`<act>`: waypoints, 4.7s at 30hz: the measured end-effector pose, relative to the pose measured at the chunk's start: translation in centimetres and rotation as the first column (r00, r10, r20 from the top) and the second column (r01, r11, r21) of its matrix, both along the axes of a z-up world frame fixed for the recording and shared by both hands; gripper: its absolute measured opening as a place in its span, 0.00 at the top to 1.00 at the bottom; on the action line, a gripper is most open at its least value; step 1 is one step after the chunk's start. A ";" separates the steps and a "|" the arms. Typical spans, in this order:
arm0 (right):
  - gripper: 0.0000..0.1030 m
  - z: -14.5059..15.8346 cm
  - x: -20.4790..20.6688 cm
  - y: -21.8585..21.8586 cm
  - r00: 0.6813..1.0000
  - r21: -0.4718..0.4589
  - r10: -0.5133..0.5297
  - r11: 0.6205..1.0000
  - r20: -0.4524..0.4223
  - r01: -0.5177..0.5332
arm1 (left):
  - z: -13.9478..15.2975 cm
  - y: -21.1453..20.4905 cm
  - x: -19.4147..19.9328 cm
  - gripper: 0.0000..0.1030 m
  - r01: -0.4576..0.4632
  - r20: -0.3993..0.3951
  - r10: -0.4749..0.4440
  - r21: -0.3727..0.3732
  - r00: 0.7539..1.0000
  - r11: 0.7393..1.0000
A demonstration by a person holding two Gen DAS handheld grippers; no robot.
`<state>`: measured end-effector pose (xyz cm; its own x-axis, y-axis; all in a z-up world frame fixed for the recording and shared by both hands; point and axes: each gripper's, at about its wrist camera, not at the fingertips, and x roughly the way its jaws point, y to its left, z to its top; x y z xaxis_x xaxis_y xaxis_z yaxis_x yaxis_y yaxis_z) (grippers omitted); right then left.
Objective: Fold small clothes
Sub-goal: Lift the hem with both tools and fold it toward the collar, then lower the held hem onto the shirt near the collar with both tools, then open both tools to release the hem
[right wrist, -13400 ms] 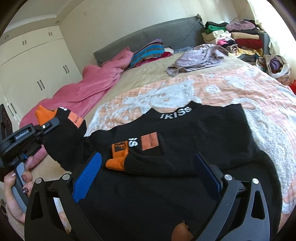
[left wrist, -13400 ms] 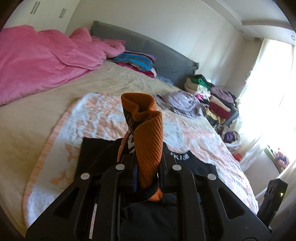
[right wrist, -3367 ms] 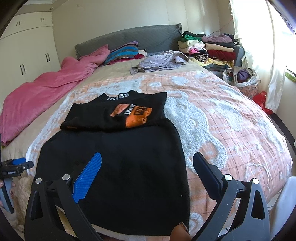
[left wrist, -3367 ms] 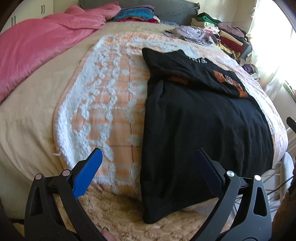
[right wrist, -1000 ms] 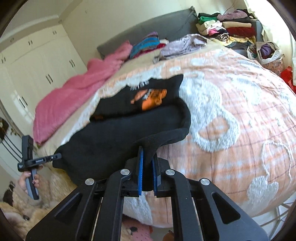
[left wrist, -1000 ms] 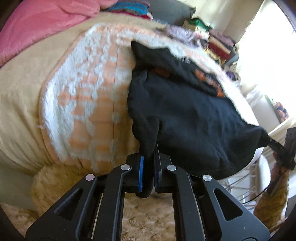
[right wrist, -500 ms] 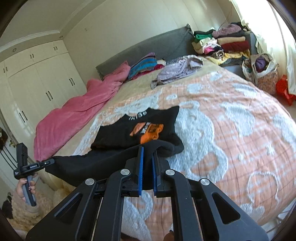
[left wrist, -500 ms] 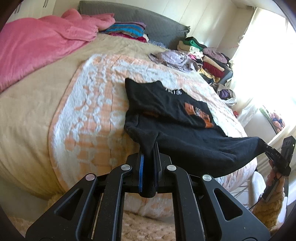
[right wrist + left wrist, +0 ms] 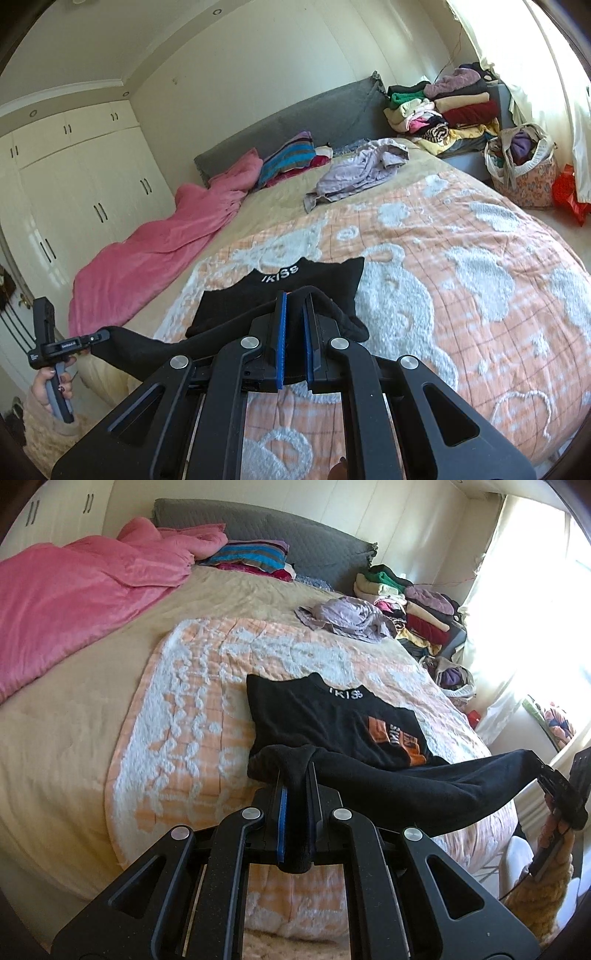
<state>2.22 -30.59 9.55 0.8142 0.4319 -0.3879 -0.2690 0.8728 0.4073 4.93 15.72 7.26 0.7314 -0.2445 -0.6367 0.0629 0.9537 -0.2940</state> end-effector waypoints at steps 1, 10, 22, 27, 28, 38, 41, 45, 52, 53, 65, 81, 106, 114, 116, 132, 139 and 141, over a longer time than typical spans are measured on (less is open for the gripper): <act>0.93 0.1 0.1 0.0 1.000 -0.001 0.001 1.000 0.002 -0.001 | 0.1 -0.1 0.1 0.98 -0.001 0.003 0.001 0.007 1.000 1.000; 0.93 0.8 1.9 0.3 1.000 -0.022 -0.011 1.000 0.023 0.011 | 0.9 -0.1 1.8 0.98 -0.009 0.020 0.008 0.031 1.000 0.999; 0.93 1.2 6.8 1.3 0.999 -0.048 -0.031 0.998 0.035 0.032 | 0.7 1.2 6.6 0.98 -0.030 0.000 0.030 -0.007 1.000 1.000; 0.93 0.8 9.0 1.8 0.998 -0.045 -0.047 0.998 0.031 0.048 | 0.2 1.4 8.5 0.98 -0.036 -0.001 0.036 -0.016 0.999 0.999; 0.93 0.8 9.4 1.8 0.998 -0.042 -0.049 0.998 0.028 0.051 | 0.1 1.5 8.8 0.98 -0.037 -0.002 0.037 -0.016 0.999 0.999; 0.93 -0.7 13.2 2.2 0.998 -0.065 -0.063 0.996 -0.016 0.062 | -1.6 2.0 12.3 0.98 -0.049 -0.022 0.048 -0.020 0.999 0.999; 0.93 -1.2 14.2 2.2 0.997 -0.073 -0.066 0.995 -0.034 0.064 | -1.9 1.9 13.0 0.98 -0.051 -0.023 0.051 -0.009 0.998 0.999; 0.93 -1.8 15.2 2.2 0.996 -0.076 -0.068 0.995 -0.052 0.064 | -2.5 1.8 13.8 0.98 -0.053 -0.025 0.053 0.003 0.998 0.999; 0.93 -3.3 16.7 2.4 0.993 -0.086 -0.073 0.994 -0.087 0.066 | -3.7 1.9 15.1 0.97 -0.062 -0.044 0.062 0.005 0.997 0.998; 0.93 -3.5 16.9 2.5 0.993 -0.088 -0.074 0.994 -0.093 0.066 | -3.9 1.9 15.2 0.97 -0.063 -0.049 0.063 0.007 0.997 0.998; 0.91 -5.4 18.6 3.0 0.986 -0.108 -0.083 0.992 -0.144 0.067 | -5.5 2.6 16.5 0.92 -0.096 -0.079 0.099 0.031 0.992 0.995; 0.62 -6.1 14.1 5.8 0.996 -0.241 -0.024 0.971 -0.091 0.002 | -4.3 -1.5 12.6 0.87 0.030 -0.014 -0.029 0.080 0.999 0.996; 0.70 -13.3 21.4 14.3 0.957 -0.396 0.050 0.903 -0.287 -0.166 | -10.8 -6.3 16.2 0.86 0.065 -0.091 -0.045 0.231 0.995 0.971; 0.70 -12.7 25.2 13.6 0.955 -0.351 0.020 0.927 -0.296 -0.128 | -10.9 -3.8 20.3 0.80 -0.004 -0.135 0.031 0.194 0.990 0.981; 0.70 -12.4 25.9 13.3 0.959 -0.359 0.002 0.927 -0.282 -0.108 | -10.8 -3.2 21.4 0.80 -0.026 -0.136 0.053 0.194 0.989 0.981; 0.44 -11.2 28.1 8.5 0.958 -0.445 -0.153 0.895 -0.245 0.029 | -10.2 1.5 24.6 0.51 -0.108 -0.096 0.118 0.109 0.988 0.988; 0.48 -13.2 30.0 7.7 0.937 -0.386 -0.146 0.923 -0.316 0.014 | -10.8 2.3 25.8 0.46 -0.068 -0.111 0.078 0.090 0.991 0.994; 0.68 -13.6 30.2 7.6 0.934 -0.377 -0.151 0.926 -0.324 0.019 | -11.1 2.3 25.9 0.50 -0.063 -0.114 0.073 0.093 0.991 0.994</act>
